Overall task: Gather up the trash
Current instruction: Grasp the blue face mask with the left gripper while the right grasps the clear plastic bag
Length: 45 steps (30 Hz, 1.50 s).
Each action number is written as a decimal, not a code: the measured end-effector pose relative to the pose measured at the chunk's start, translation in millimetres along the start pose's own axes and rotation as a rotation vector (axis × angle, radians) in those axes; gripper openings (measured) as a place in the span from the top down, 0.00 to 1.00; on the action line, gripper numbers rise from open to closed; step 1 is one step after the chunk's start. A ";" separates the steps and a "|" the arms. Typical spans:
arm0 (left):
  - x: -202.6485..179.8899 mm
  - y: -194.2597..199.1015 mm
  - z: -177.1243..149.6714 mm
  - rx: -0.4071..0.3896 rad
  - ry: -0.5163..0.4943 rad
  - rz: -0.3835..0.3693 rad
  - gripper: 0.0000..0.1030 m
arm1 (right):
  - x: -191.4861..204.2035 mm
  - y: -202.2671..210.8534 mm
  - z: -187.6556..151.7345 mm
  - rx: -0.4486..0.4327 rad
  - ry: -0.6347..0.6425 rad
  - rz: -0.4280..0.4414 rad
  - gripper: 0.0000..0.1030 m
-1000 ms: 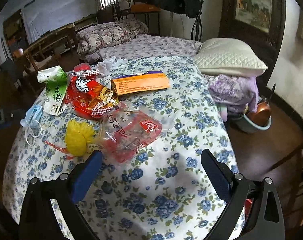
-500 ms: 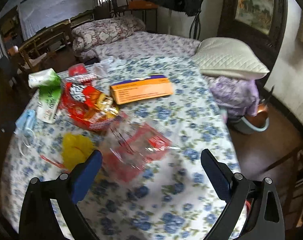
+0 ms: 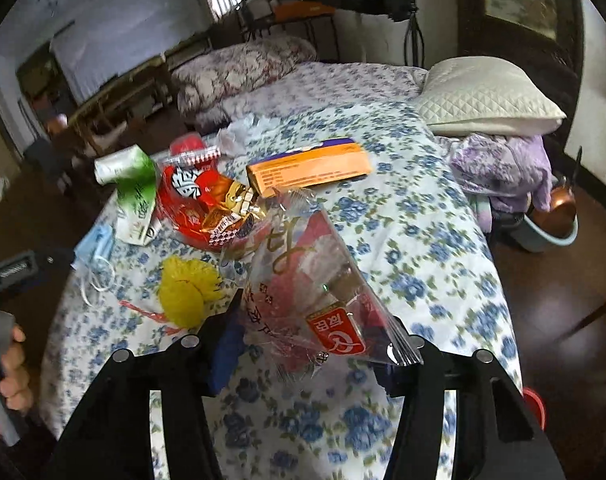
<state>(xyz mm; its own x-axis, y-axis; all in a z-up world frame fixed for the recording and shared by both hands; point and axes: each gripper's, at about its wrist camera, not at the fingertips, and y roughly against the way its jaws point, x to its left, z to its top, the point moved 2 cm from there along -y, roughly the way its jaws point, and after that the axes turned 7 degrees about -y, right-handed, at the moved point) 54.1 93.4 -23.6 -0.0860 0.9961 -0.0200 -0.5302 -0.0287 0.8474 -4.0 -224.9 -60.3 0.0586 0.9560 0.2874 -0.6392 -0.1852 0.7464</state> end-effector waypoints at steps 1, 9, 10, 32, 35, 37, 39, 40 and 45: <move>2.1 -0.3 -0.3 0.003 0.008 0.000 0.07 | -2.8 1.5 -2.2 0.006 -0.015 0.001 0.46; 9.2 -9.7 -1.2 0.032 0.043 -0.003 0.07 | -3.1 0.5 -2.8 0.016 -0.018 0.003 0.44; 8.0 -12.7 -1.8 0.031 0.057 -0.011 0.07 | -2.8 0.9 -3.0 0.016 -0.016 0.005 0.44; 0.2 -35.6 1.2 -0.012 0.070 -0.009 0.80 | 1.3 1.8 -4.3 -0.004 0.034 -0.060 0.20; 7.1 -14.3 1.1 -0.062 0.113 -0.042 0.80 | -3.8 2.4 -2.3 -0.010 0.011 -0.072 0.18; 9.5 1.9 2.2 -0.105 0.111 -0.050 0.80 | -8.6 3.8 -0.7 -0.018 -0.008 -0.075 0.17; 9.9 14.8 3.6 -0.136 0.104 -0.061 0.79 | -11.6 5.3 0.6 -0.025 -0.024 -0.076 0.15; 9.1 20.6 4.2 -0.151 0.097 -0.064 0.79 | -13.1 6.2 1.4 -0.031 -0.032 -0.082 0.15; -6.9 30.1 4.2 -0.163 0.041 -0.119 0.79 | -14.1 10.2 3.9 -0.066 -0.028 -0.114 0.11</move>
<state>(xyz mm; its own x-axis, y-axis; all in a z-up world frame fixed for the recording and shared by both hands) 42.3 86.0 4.3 -0.0473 0.9891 -0.1393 -0.6681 0.0723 0.7405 -8.4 -241.1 -54.4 0.1547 0.9631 0.2203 -0.6760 -0.0595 0.7345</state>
